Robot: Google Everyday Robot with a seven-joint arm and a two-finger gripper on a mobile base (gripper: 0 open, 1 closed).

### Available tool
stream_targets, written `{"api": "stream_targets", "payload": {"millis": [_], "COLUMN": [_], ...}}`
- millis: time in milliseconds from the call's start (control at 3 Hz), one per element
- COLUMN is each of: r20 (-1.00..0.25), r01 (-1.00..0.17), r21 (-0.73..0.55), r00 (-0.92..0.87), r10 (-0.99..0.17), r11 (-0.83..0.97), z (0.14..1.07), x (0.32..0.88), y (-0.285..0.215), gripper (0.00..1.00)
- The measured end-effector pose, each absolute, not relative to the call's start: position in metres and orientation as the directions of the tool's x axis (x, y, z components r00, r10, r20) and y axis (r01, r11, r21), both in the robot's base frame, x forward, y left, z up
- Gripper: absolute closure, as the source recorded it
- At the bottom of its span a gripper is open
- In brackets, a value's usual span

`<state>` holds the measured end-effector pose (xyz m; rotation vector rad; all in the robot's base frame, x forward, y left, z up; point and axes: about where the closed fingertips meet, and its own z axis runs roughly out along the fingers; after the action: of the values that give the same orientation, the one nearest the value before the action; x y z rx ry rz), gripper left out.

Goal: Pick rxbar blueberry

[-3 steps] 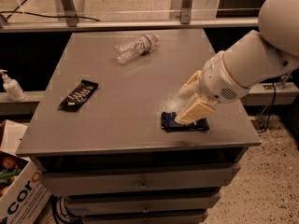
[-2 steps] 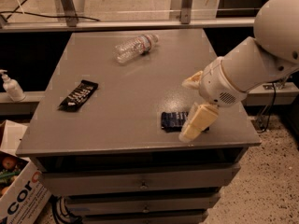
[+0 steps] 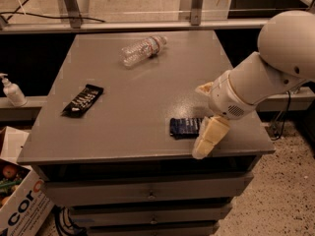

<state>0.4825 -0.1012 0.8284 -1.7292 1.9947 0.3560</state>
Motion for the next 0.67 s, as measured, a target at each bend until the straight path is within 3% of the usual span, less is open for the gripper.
{"api": "stream_targets", "payload": {"millis": [333, 667], "r20": [-0.503, -0.501], "r01": [-0.98, -0.98], "r21": [-0.103, -0.103], "r00": [-0.097, -0.097], "r10": [-0.859, -0.86], "r11": [0.171, 0.17], "z": [0.8178, 0.8145], "x": [0.4877, 0.4927], "y": [-0.1026, -0.1043], "gripper": [0.0, 0.17]}}
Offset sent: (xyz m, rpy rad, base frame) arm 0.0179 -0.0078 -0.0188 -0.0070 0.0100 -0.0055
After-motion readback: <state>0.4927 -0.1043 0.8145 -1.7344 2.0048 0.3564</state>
